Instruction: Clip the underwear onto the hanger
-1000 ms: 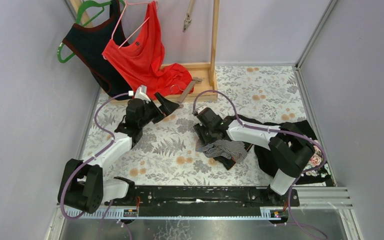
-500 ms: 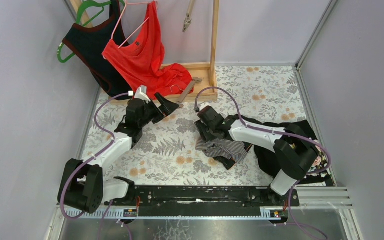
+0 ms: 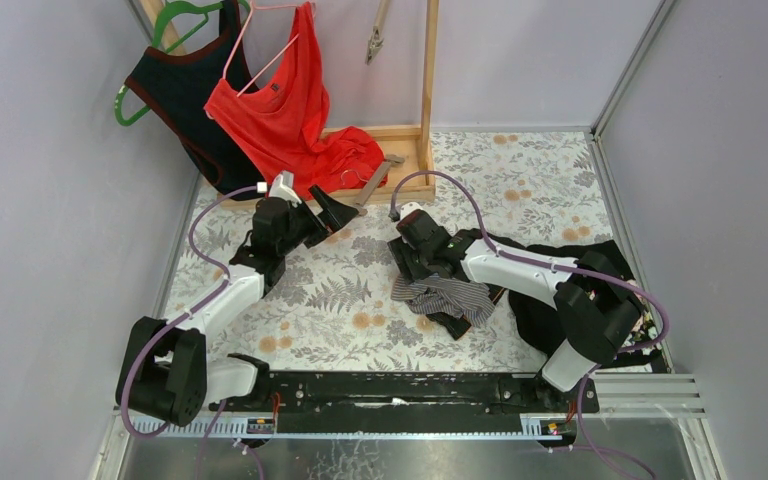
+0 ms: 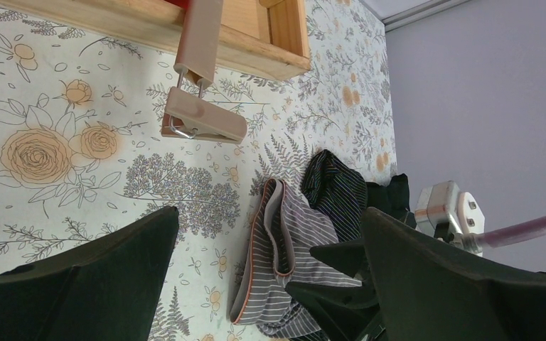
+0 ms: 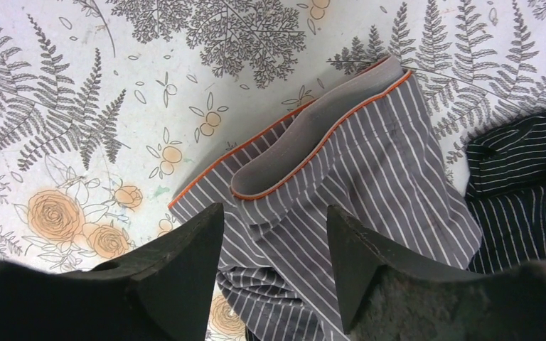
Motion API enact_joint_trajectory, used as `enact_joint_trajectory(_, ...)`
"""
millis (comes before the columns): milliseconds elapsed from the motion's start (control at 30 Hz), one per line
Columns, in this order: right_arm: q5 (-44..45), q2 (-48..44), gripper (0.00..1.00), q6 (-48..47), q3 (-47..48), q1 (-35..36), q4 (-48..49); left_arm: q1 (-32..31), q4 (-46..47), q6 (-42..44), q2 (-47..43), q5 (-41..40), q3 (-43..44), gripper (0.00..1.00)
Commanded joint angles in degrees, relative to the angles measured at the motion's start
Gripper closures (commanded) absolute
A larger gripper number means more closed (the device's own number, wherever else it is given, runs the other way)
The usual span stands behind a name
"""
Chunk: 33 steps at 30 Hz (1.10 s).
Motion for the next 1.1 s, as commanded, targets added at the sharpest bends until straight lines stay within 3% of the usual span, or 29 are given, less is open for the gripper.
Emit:
enact_joint_trajectory(0, -2.23, -0.99, 0.37, 1.14, 0.96, 0.47, 1.08, -0.05, 0.16, 1.15, -0.95, -0.63, -0.77, 0.0)
enact_joint_trajectory(400, -3.38, 3.59, 0.44, 2.25, 1.37, 0.8, 3.4, -0.06, -0.43, 1.43, -1.47, -0.88, -0.94, 0.0)
enact_joint_trajectory(500, -1.73, 4.31, 0.54, 2.38, 1.73, 0.82, 3.03, -0.04, -0.38, 1.41, -1.48, -0.94, -0.94, 0.0)
enact_joint_trajectory(600, 0.45, 3.18, 0.77, 2.72, 1.42, 0.82, 3.33, -0.05, -0.36, 1.5, -1.53, -0.95, -0.94, 0.0)
enact_joint_trajectory(867, 6.08, -5.94, 0.89, 0.34, 2.62, 0.83, 0.83, -0.05, 0.06, 1.29, -0.83, -0.82, -0.77, 0.0)
enact_joint_trajectory(1067, 13.0, -4.21, 1.0, -6.81, 10.98, -3.39, -4.37, -0.05, 0.18, 1.15, -0.83, -0.35, -0.72, 0.0)
